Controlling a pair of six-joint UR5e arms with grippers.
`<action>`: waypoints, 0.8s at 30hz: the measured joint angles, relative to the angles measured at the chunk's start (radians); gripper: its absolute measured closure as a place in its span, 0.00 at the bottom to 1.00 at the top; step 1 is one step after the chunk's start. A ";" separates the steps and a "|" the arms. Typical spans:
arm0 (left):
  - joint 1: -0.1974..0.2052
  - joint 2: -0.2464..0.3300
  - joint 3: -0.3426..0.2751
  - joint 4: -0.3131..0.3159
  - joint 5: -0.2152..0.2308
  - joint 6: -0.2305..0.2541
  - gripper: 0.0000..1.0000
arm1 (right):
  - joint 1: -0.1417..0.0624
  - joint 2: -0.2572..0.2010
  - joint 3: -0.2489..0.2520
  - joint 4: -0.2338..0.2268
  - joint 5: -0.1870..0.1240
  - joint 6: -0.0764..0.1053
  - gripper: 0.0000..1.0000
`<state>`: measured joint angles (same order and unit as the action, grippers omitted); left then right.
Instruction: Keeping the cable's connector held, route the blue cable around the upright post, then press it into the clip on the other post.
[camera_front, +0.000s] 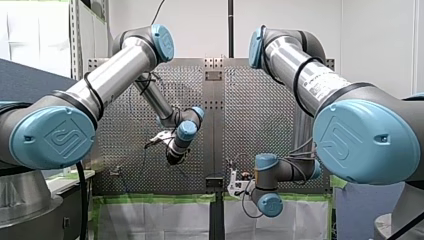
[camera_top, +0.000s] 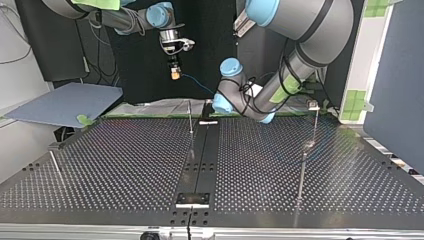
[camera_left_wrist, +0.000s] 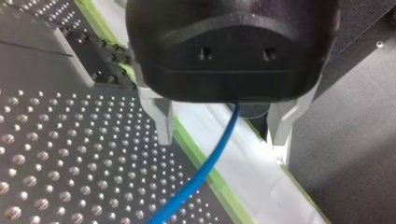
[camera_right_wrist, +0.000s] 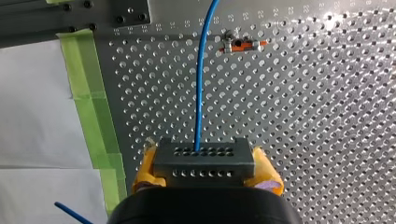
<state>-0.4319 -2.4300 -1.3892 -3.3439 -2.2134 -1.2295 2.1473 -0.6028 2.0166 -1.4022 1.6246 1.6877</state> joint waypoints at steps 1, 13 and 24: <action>-0.001 -0.004 0.000 -0.002 -0.001 0.000 0.00 | -0.001 0.000 0.000 0.000 0.001 0.000 1.00; -0.018 -0.070 0.000 0.012 0.031 -0.024 0.00 | -0.010 -0.001 -0.001 0.006 0.001 -0.010 1.00; -0.026 -0.072 0.000 0.020 0.116 -0.103 0.00 | -0.026 -0.016 -0.003 0.022 -0.022 -0.006 1.00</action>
<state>-0.4577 -2.5020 -1.3893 -3.3240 -2.0973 -1.3329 2.1213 -0.6190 2.0137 -1.3800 1.6022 1.6820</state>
